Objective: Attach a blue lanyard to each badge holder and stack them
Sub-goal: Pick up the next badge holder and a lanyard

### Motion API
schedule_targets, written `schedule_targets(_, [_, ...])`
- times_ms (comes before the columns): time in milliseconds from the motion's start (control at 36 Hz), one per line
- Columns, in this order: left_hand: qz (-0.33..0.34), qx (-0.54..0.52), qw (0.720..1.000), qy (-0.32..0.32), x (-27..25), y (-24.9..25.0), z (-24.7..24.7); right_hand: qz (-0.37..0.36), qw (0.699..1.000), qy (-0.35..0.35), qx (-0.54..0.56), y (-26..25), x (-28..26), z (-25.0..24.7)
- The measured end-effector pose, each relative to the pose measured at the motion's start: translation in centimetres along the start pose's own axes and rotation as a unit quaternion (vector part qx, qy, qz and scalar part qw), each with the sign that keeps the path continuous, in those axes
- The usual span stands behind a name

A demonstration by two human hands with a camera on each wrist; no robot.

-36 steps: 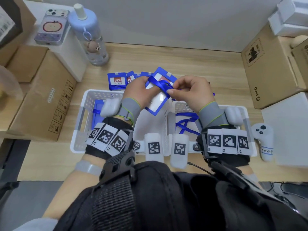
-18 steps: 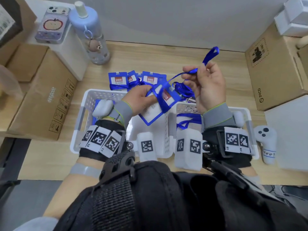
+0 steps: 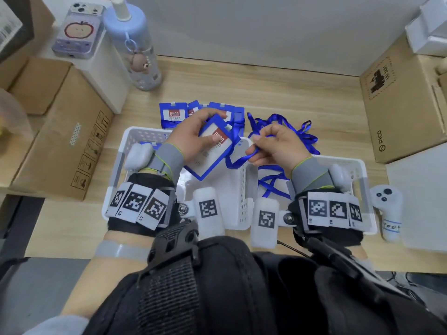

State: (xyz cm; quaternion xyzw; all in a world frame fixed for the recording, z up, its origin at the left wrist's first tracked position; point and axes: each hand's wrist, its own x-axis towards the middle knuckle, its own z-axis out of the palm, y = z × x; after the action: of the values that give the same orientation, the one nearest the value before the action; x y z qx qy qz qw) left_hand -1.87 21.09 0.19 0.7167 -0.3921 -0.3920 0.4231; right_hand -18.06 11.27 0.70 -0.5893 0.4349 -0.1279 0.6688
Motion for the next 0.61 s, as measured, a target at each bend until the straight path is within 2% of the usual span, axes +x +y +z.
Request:
schedule_targets(139, [0.001, 0.019, 1.0, -0.001, 0.1, 0.2, 0.0, 0.034, 0.997, -0.011, -0.073, 1.2, 0.5, 0.1])
schedule_targets(222, [-0.003, 0.029, 1.0, -0.003, 0.1, 0.4, -0.1, 0.028, 0.987, 0.005, -0.155, 1.7, 0.6, -0.2])
schedule_targets(306, [0.001, 0.019, 1.0, -0.016, 0.0, 0.6, 0.0, 0.004, 0.981, 0.036, -0.19, 1.7, 0.5, -0.5])
schedule_targets(417, [0.04, -0.034, 0.998, -0.047, -0.2, 1.2, 0.3, -0.055, 0.988, 0.063, -0.127, 0.9, 0.4, -0.3])
schedule_targets(556, [0.07, -0.062, 0.992, -0.086, -0.2, 1.8, 0.7, -0.087, 0.995, -0.021, -0.033, 0.0, 0.0, 0.4])
schedule_targets(611, [0.073, -0.074, 0.991, -0.087, -0.1, 1.8, 0.8, -0.08, 0.996, -0.032, -0.011, -0.2, -0.2, 0.7])
